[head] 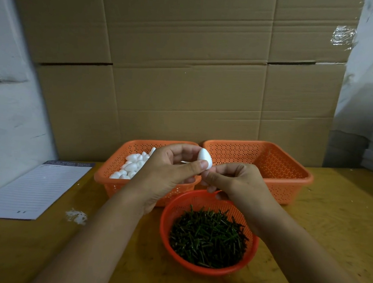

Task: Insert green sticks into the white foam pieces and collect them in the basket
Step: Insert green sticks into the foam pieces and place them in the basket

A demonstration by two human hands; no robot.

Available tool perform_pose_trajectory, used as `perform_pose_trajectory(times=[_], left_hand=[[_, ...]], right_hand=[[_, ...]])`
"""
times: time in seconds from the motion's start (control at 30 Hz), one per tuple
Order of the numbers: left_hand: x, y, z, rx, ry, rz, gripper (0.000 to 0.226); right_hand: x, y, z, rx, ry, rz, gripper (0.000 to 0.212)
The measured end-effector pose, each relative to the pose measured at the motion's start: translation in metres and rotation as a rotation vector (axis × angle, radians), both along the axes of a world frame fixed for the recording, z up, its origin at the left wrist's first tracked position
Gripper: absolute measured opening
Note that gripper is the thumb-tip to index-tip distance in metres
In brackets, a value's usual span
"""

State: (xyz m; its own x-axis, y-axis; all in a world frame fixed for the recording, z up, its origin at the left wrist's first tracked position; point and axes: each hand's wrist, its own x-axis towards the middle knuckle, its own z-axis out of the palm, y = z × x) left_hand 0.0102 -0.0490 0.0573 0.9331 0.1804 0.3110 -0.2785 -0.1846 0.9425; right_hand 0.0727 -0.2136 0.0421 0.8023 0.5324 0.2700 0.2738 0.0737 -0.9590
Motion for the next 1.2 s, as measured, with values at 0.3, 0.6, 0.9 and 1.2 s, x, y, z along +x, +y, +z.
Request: perform_pose_trajectory(times=[0.3, 0.6, 0.9, 1.2], left_hand=[[-0.001, -0.001, 0.001, 0.007, 0.018, -0.010, 0.027], [0.001, -0.003, 0.000, -0.018, 0.001, 0.040, 0.029], [0.002, 0.002, -0.001, -0.002, 0.012, -0.011, 0.031], [0.006, 0.011, 0.002, -0.197, -0.008, 0.196, 0.021]], right_hand=[[0.001, -0.001, 0.001, 0.015, 0.014, 0.017, 0.014], [0.002, -0.001, 0.002, 0.036, 0.065, 0.002, 0.009], [0.004, -0.001, 0.000, 0.008, 0.034, 0.018, 0.010], [0.015, -0.006, 0.000, 0.084, 0.268, 0.005, 0.012]])
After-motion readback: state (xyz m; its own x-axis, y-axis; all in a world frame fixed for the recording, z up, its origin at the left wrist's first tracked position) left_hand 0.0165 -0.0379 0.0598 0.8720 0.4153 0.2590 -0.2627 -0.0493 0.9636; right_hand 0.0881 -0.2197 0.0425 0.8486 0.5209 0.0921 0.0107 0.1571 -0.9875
